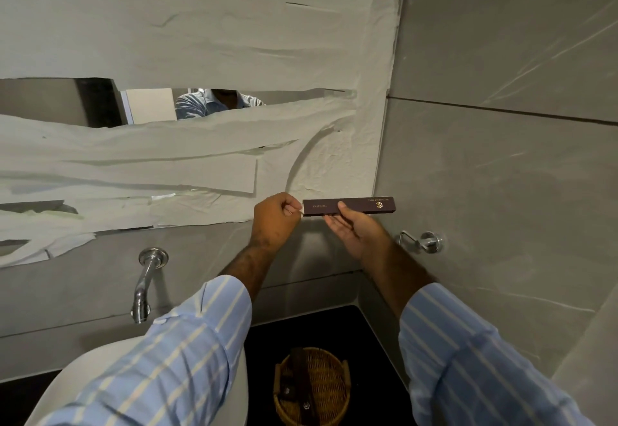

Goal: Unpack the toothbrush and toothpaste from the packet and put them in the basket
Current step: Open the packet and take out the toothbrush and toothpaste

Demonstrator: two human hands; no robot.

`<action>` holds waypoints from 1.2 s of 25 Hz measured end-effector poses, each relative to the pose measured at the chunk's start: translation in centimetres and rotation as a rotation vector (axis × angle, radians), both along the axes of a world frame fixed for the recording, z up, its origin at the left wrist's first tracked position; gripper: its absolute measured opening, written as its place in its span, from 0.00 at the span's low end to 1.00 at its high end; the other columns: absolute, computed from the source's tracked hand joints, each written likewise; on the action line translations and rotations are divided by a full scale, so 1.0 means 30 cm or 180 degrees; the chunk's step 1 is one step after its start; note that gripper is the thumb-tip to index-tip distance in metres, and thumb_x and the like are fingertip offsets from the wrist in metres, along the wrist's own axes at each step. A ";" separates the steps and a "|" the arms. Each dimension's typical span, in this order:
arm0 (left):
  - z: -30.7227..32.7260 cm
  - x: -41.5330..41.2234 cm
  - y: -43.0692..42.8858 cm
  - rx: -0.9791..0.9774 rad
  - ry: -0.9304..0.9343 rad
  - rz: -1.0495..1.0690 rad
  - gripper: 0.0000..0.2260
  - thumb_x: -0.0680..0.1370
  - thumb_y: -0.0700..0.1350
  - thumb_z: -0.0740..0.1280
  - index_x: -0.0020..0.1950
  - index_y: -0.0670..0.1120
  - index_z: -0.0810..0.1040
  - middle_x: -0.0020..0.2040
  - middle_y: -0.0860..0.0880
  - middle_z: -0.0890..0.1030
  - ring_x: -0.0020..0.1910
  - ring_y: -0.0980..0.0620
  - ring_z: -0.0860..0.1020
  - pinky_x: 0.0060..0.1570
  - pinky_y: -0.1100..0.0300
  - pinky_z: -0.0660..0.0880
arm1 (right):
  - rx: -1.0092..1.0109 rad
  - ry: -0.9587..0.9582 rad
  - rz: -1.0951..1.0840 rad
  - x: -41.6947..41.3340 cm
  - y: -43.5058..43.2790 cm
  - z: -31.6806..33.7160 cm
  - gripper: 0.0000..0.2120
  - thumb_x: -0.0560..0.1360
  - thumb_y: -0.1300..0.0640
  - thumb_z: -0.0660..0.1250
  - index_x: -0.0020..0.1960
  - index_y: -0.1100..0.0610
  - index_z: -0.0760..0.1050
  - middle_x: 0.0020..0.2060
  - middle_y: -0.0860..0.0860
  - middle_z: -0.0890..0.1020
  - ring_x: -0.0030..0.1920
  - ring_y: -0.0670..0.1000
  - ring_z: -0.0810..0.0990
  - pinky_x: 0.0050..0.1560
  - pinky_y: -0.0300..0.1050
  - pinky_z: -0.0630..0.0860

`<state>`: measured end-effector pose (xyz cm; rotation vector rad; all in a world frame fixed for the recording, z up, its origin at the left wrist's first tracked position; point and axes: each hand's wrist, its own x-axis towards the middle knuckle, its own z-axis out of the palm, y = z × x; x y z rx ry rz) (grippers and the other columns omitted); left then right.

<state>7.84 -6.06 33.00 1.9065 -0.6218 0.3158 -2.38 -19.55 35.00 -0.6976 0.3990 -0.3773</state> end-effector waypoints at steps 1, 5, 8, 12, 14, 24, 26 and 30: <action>-0.006 0.001 -0.008 -0.0003 0.0204 -0.0044 0.05 0.75 0.39 0.71 0.50 0.43 0.84 0.47 0.47 0.84 0.48 0.48 0.82 0.50 0.60 0.80 | -0.0046 0.0037 -0.0034 0.005 -0.007 0.002 0.04 0.78 0.68 0.64 0.52 0.66 0.73 0.63 0.67 0.76 0.67 0.63 0.76 0.68 0.55 0.73; -0.002 -0.005 -0.045 -0.1262 0.1856 -0.0479 0.07 0.76 0.35 0.66 0.44 0.42 0.83 0.45 0.38 0.86 0.37 0.48 0.84 0.53 0.48 0.83 | -0.0520 0.0049 -0.0166 0.021 -0.035 0.018 0.17 0.77 0.67 0.67 0.64 0.68 0.72 0.60 0.65 0.80 0.59 0.61 0.81 0.58 0.52 0.79; 0.016 -0.033 -0.055 -0.2320 0.2853 -0.0941 0.06 0.80 0.34 0.61 0.49 0.36 0.77 0.40 0.39 0.85 0.37 0.47 0.85 0.44 0.55 0.84 | -0.1396 0.0161 -0.0182 0.030 -0.029 0.049 0.15 0.77 0.64 0.67 0.63 0.66 0.74 0.58 0.62 0.82 0.56 0.59 0.83 0.57 0.52 0.81; 0.004 -0.068 -0.065 -0.3201 0.3549 -0.1146 0.12 0.82 0.39 0.60 0.62 0.34 0.72 0.53 0.34 0.81 0.50 0.40 0.82 0.47 0.49 0.84 | -0.2268 0.0270 -0.0090 0.038 -0.029 0.108 0.06 0.78 0.60 0.68 0.54 0.60 0.77 0.55 0.58 0.84 0.52 0.55 0.85 0.53 0.49 0.83; -0.011 -0.077 -0.071 -0.3335 0.3692 -0.1156 0.16 0.82 0.41 0.62 0.67 0.34 0.71 0.62 0.34 0.78 0.60 0.39 0.79 0.52 0.48 0.81 | -0.2431 0.0324 -0.0088 0.051 -0.035 0.125 0.02 0.78 0.59 0.68 0.48 0.57 0.77 0.51 0.57 0.85 0.45 0.52 0.85 0.48 0.46 0.84; -0.070 -0.099 -0.076 -0.2605 0.3300 -0.1557 0.14 0.80 0.48 0.66 0.58 0.39 0.75 0.61 0.38 0.78 0.61 0.43 0.79 0.61 0.50 0.79 | -0.2569 0.0494 -0.0087 0.085 -0.092 0.110 0.10 0.78 0.55 0.67 0.56 0.59 0.75 0.49 0.57 0.84 0.40 0.51 0.84 0.45 0.49 0.85; -0.085 -0.114 -0.090 -0.2508 0.2876 -0.1598 0.08 0.80 0.43 0.67 0.52 0.38 0.77 0.57 0.37 0.79 0.58 0.44 0.79 0.57 0.54 0.81 | -0.2485 0.0491 -0.0195 0.088 -0.099 0.102 0.08 0.79 0.56 0.67 0.55 0.58 0.74 0.47 0.56 0.84 0.38 0.50 0.84 0.42 0.47 0.85; -0.100 -0.103 -0.101 -0.1539 0.1837 -0.1163 0.09 0.80 0.42 0.67 0.50 0.36 0.81 0.49 0.36 0.82 0.48 0.41 0.82 0.48 0.52 0.83 | -0.2438 0.0526 -0.0406 0.085 -0.119 0.108 0.05 0.79 0.57 0.66 0.45 0.56 0.74 0.46 0.56 0.84 0.38 0.52 0.85 0.43 0.49 0.85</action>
